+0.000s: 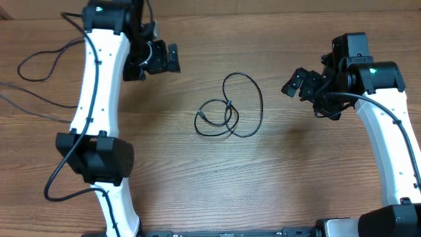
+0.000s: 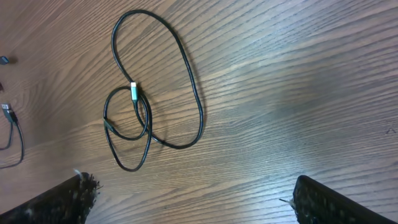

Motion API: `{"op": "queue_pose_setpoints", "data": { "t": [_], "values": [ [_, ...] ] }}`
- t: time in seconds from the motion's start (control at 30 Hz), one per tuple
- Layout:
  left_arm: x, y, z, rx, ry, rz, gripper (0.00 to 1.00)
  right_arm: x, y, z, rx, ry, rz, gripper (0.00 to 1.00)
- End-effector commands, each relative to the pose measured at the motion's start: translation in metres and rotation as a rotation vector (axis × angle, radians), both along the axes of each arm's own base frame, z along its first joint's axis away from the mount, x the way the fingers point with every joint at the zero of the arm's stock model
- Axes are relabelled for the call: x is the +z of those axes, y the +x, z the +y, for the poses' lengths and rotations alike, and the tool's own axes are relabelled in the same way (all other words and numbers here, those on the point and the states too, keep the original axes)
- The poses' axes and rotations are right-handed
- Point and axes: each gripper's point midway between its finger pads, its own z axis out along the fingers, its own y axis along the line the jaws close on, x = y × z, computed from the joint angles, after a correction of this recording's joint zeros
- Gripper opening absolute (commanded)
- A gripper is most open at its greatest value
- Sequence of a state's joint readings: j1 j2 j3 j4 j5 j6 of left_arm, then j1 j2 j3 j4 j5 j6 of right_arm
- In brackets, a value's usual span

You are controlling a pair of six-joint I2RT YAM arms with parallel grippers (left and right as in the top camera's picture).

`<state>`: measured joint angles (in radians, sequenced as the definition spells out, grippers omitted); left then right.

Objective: Untangle cables
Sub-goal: 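Move the left gripper to the center black cable and grasp it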

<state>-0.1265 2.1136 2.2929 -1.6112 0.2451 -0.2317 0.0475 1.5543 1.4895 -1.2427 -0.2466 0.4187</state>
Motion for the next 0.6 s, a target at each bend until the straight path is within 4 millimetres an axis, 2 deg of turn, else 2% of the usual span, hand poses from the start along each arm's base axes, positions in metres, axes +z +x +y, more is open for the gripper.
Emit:
{"op": "queue_pose_setpoints", "data": {
  "t": [0.0,0.1,0.27,0.33,0.5,0.57],
  "values": [
    [-0.021,-0.013,-0.029,-0.114,-0.017,0.078,1.00,0.001,0.002,-0.003,-0.010,-0.009,-0.005,1.00],
    [-0.030,-0.026,-0.068,-0.233,-0.092,0.120,1.00,0.001,0.002,-0.003,-0.010,-0.008,-0.005,1.00],
    [-0.056,-0.043,-0.112,-0.338,-0.076,0.142,1.00,0.001,0.002,-0.003,-0.010,-0.008,-0.005,1.00],
    [-0.070,-0.052,-0.121,-0.363,-0.069,0.168,0.97,0.001,0.002,-0.003,-0.010,-0.008,-0.005,1.00],
    [-0.124,-0.095,-0.141,-0.469,-0.038,0.283,0.96,0.001,0.002,-0.003,-0.010,-0.008,-0.005,1.00],
    [-0.135,-0.103,-0.148,-0.504,-0.036,0.284,0.96,0.001,0.002,-0.003,-0.010,-0.008,-0.005,1.00]
  ]
}}
